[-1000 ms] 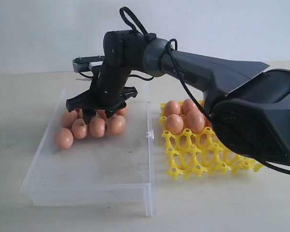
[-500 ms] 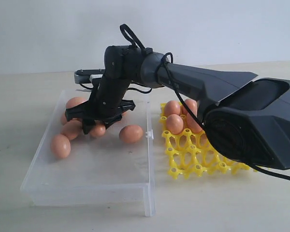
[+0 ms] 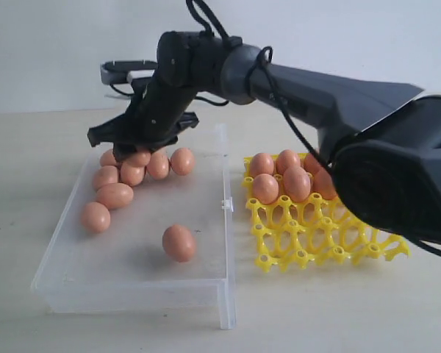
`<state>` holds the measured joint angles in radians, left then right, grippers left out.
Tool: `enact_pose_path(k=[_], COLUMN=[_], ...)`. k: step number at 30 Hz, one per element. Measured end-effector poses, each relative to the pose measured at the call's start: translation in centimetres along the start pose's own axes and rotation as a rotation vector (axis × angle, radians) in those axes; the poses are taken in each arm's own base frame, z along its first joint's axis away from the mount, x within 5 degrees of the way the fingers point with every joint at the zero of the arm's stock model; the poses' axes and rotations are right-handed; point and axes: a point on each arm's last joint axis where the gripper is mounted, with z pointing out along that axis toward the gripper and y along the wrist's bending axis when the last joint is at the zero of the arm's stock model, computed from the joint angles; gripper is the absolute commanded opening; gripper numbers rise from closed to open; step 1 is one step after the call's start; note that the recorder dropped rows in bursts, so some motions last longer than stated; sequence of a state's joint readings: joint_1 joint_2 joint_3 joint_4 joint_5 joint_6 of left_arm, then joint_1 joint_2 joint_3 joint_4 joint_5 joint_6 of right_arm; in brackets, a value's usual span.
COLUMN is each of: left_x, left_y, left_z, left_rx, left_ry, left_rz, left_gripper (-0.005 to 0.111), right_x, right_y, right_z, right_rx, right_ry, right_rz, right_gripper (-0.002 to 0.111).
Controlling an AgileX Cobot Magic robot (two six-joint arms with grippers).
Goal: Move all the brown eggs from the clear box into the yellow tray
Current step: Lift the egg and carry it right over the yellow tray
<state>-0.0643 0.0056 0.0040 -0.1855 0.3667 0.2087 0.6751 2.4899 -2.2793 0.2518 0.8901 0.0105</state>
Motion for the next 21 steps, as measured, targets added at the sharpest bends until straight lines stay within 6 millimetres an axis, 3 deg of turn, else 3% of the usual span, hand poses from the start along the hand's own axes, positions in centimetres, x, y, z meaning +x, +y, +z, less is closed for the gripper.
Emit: enact_pose_path(k=[5, 10, 14, 16, 19, 21], left_x=[0.0, 0.0, 0.0, 0.0, 0.0, 0.0], left_y=[0.0, 0.0, 0.0, 0.0, 0.0, 0.0], left_z=[0.0, 0.0, 0.0, 0.0, 0.0, 0.0], left_rx=[0.000, 0.000, 0.000, 0.000, 0.000, 0.000], left_ry=[0.000, 0.000, 0.000, 0.000, 0.000, 0.000], left_rz=[0.000, 0.000, 0.000, 0.000, 0.000, 0.000], left_gripper=[0.000, 0.000, 0.000, 0.000, 0.000, 0.000], right_x=[-1.0, 0.1, 4.3, 8.0, 13.3, 15.0], right_y=[0.7, 0.7, -0.9, -3.1, -7.0, -8.9], right_z=[-4.0, -7.7, -12.8, -15.1, -17.1, -17.5], right_rx=[0.013, 0.048, 0.100, 0.151, 0.247, 0.293], right_ry=[-0.128, -0.285, -0.508, -0.582, -0.567, -0.542], right_rz=[-0.033, -0.049, -0.033, -0.001, 0.087, 0.127], right_gripper=[0.000, 0.000, 0.000, 0.000, 0.000, 0.000])
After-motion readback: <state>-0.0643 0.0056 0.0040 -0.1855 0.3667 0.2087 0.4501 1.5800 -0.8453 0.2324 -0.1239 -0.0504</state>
